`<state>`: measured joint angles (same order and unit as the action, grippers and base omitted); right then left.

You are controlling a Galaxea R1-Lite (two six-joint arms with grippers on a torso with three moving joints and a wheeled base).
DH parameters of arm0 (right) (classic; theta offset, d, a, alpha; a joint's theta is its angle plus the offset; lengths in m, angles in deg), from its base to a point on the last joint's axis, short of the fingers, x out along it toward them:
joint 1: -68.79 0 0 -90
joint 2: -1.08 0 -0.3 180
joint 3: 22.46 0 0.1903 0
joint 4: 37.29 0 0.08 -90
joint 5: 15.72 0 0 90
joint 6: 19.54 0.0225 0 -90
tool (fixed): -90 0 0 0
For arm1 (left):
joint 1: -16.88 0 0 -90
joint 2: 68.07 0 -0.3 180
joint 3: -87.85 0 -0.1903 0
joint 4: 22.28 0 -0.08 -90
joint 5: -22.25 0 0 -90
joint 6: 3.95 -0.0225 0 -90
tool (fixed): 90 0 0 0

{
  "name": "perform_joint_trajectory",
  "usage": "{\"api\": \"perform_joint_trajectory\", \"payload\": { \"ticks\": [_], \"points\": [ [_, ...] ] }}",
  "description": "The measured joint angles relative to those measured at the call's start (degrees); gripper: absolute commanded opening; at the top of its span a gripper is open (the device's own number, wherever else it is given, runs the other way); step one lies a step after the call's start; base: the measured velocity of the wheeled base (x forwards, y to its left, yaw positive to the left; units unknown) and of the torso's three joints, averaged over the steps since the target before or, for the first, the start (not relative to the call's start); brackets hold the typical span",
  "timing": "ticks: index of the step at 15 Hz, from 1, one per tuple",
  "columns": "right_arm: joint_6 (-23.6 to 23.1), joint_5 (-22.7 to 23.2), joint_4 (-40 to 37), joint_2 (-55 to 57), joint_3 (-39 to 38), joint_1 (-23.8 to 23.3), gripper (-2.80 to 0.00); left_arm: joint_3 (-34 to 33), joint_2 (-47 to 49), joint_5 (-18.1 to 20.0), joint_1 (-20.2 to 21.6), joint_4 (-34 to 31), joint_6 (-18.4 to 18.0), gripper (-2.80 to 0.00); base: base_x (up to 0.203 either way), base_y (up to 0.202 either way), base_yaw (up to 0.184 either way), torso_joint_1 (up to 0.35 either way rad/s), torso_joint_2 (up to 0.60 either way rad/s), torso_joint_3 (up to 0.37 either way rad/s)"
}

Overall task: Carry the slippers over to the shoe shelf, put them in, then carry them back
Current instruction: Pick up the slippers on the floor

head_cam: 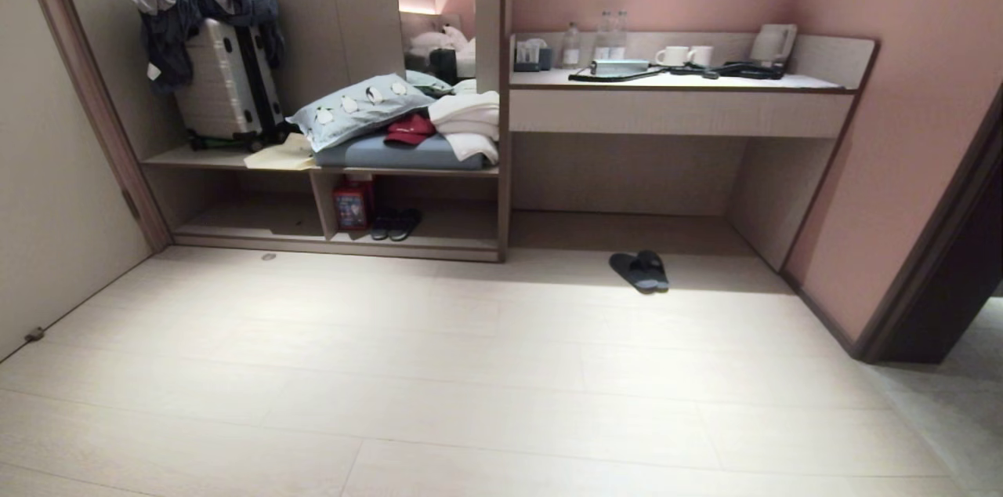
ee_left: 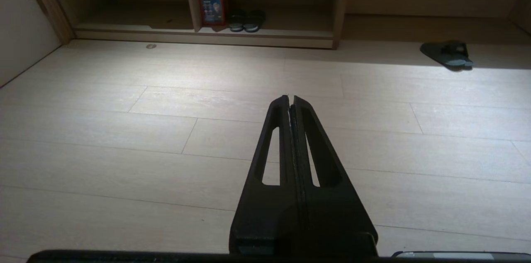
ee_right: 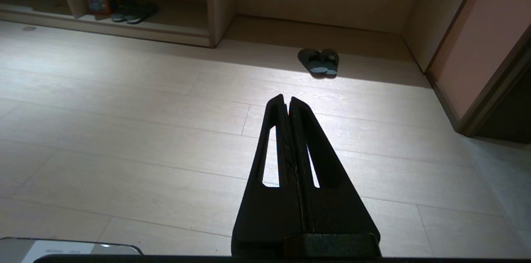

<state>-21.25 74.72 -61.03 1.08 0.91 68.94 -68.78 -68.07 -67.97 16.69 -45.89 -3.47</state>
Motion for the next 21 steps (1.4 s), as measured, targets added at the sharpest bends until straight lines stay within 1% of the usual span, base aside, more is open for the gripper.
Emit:
{"api": "perform_joint_trajectory", "payload": {
  "ticks": [13, 15, 21],
  "points": [
    [0.0, -0.22, 0.05, 0.0, 0.0, 0.0, -2.8, 0.0, 0.0, -0.04, 0.0, 0.0, -0.07, -2.8, 0.0, 0.0, 0.0, 0.0, 0.0, 0.0],
    [-0.02, -0.2, 0.04, 0.0, 0.0, 0.0, -2.8, 0.0, 0.0, -0.02, 0.0, 0.0, -0.07, -2.8, 0.133, 0.0, -0.003, 0.002, 0.0, -0.001],
    [-0.02, -0.2, 0.05, 0.0, 0.0, 0.0, -2.8, 0.0, 0.0, -0.02, 0.0, 0.02, -0.07, -2.8, 0.198, 0.0, 0.0, 0.004, 0.0, 0.003]
  ]
}}
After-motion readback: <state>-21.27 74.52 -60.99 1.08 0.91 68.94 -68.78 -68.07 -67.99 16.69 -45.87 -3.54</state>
